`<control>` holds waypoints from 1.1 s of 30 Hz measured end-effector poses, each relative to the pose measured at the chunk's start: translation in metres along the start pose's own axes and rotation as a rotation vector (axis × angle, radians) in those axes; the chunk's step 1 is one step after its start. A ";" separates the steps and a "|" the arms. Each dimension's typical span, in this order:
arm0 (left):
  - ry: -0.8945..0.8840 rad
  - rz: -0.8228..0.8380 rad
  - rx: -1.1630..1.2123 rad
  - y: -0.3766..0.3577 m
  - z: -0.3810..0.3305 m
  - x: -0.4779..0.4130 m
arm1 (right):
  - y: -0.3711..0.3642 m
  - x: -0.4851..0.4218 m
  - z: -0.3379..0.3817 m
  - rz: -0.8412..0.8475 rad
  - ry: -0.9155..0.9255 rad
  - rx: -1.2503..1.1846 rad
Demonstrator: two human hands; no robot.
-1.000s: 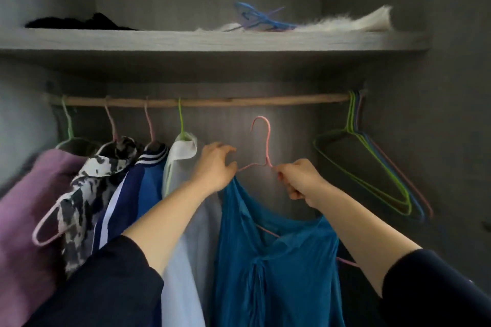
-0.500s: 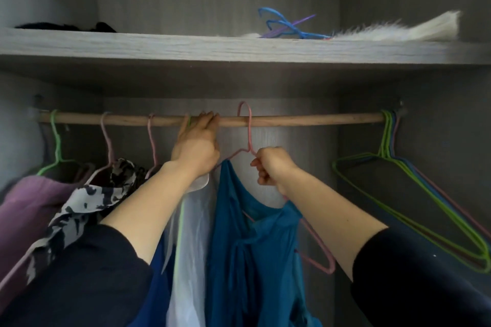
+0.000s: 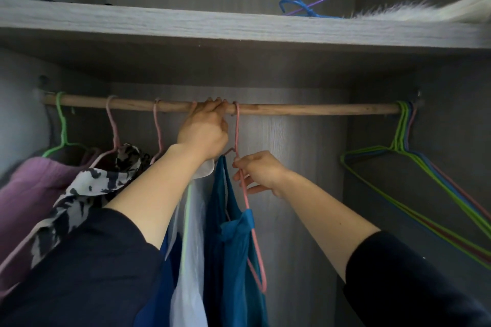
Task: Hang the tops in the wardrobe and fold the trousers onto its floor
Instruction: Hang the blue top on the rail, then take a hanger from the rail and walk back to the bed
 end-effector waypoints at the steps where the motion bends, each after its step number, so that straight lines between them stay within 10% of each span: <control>1: 0.008 0.013 -0.011 0.000 -0.001 0.000 | 0.001 0.001 -0.002 0.014 0.008 0.050; 23: -0.079 0.093 0.016 -0.071 -0.122 -0.022 | 0.211 0.078 -0.092 -0.807 -0.121 1.502; 33: -0.102 0.047 0.083 -0.071 -0.117 -0.024 | 0.220 0.075 -0.099 -0.742 -0.170 1.427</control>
Point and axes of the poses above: each hand's wrist, its own x-axis away from the middle knuckle, its own y-axis out of the back of the hand, z = x × y, the point moved 4 cm from there along -x, towards the middle knuckle, and after that the axes turned 10 degrees about x, right-handed, at the moved point
